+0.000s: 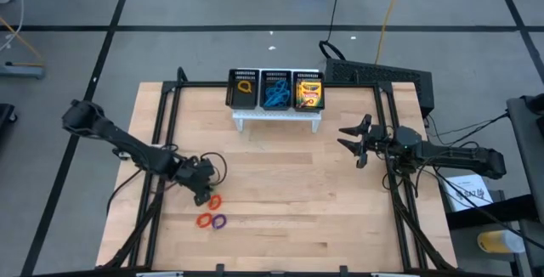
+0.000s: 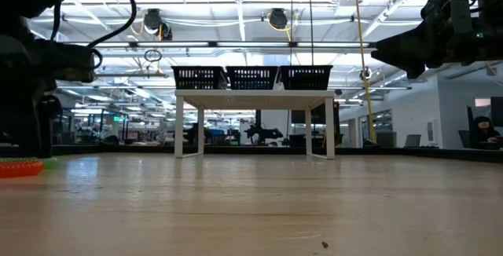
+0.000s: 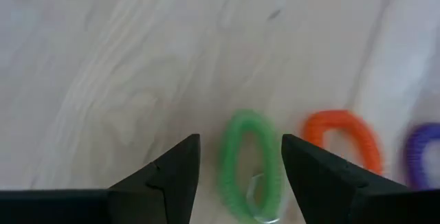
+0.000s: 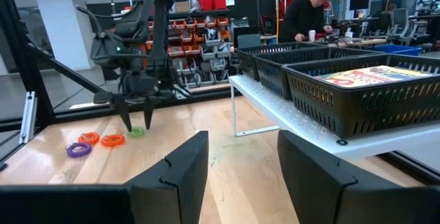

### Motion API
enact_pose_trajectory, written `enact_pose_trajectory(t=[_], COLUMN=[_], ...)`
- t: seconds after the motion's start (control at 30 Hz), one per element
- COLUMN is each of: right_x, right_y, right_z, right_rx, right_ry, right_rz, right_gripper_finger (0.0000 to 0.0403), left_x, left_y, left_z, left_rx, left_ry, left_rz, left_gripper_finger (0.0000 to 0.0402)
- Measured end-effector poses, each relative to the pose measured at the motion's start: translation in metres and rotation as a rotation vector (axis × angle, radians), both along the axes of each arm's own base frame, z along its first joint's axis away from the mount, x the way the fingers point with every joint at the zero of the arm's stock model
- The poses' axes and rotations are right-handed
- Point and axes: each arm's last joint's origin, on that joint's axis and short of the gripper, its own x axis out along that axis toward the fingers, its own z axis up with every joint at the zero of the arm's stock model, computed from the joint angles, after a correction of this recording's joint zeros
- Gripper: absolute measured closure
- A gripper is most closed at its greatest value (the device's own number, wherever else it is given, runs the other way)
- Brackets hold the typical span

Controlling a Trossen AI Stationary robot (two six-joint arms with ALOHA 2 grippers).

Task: Pick & Place Office Desk Supplies
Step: Put the green spring keychain into the left black bin

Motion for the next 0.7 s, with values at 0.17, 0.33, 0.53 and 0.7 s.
enact_pose_trajectory(t=[0.17, 0.33, 0.53, 0.7], right_x=[0.0, 0.0, 0.0, 0.0], right_y=[0.0, 0.0, 0.0, 0.0], right_z=[0.0, 0.0, 0.0, 0.0], right_rx=[0.0, 0.0, 0.0, 0.0], right_ry=[0.001, 0.001, -0.001, -0.001], right_rz=[0.0, 0.0, 0.0, -0.001], right_gripper_finger=[0.0238, 0.0238, 0.0238, 0.0238], left_x=[0.001, 0.003, 0.002, -0.004], left_y=[-0.002, -0.002, 0.004, 0.011], left_z=[-0.01, -0.016, -0.018, -0.019], left_rx=[0.047, 0.117, 0.26, 0.286], left_ry=[0.063, 0.071, 0.033, 0.093], left_rz=[0.024, 0.041, 0.11, 0.227], left_gripper_finger=[0.0188, 0.0188, 0.0188, 0.0188])
